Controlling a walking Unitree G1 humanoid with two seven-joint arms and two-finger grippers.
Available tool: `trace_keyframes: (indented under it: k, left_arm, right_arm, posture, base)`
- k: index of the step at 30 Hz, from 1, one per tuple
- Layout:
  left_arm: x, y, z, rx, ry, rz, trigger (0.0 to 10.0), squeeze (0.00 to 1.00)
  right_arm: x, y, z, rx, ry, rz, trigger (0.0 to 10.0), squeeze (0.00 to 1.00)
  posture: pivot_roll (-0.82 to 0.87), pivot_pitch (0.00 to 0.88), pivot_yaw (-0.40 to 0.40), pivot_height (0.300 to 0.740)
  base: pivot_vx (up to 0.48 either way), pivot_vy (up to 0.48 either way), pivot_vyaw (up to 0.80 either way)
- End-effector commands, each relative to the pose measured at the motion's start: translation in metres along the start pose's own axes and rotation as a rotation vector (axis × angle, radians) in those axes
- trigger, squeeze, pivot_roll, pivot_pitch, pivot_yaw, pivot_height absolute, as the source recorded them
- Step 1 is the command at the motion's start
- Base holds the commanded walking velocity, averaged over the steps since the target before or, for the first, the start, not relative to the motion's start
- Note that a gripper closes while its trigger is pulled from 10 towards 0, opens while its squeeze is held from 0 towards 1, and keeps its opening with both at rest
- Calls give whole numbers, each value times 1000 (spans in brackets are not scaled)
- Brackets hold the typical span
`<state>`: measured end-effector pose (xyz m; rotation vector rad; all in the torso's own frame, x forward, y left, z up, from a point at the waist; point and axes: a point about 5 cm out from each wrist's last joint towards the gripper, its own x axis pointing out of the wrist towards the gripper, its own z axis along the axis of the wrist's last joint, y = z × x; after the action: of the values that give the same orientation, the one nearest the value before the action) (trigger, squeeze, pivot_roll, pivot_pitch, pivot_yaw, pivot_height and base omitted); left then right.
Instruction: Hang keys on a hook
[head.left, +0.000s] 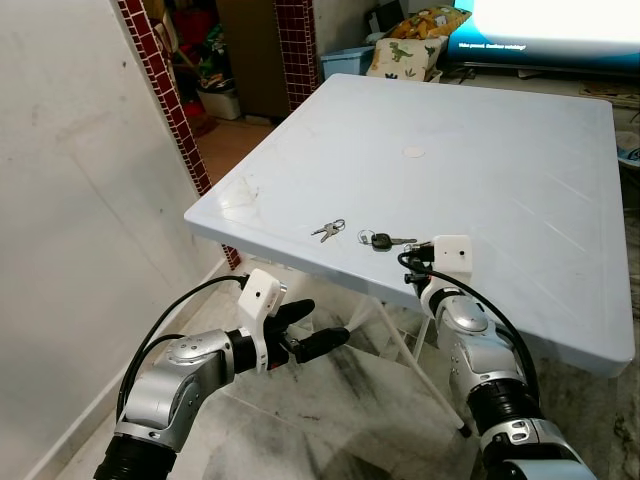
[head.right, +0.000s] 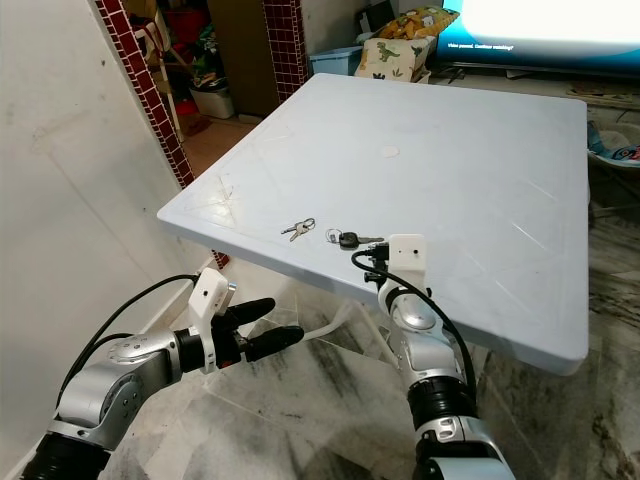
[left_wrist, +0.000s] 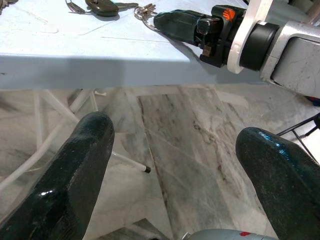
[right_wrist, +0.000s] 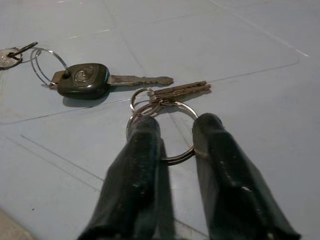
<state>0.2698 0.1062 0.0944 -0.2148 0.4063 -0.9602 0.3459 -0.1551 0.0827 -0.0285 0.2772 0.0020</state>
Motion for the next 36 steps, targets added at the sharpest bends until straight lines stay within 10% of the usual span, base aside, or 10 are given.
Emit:
trace_keyframes:
  k: [1,36]
  left_arm:
    - [-3,1,2,31,6,11,10000,0]
    - [1,4,5,57,4,15,10000,0]
  right_arm:
    - [2,5,-1,3,12,11,0,0]
    - [-9,-22,34,-38,-254,-166,0,0]
  posture:
    - [-46,0,121,740]
    - [-64,0,137,740]
  base:
    - [0,0,0]
    - [0,0,0]
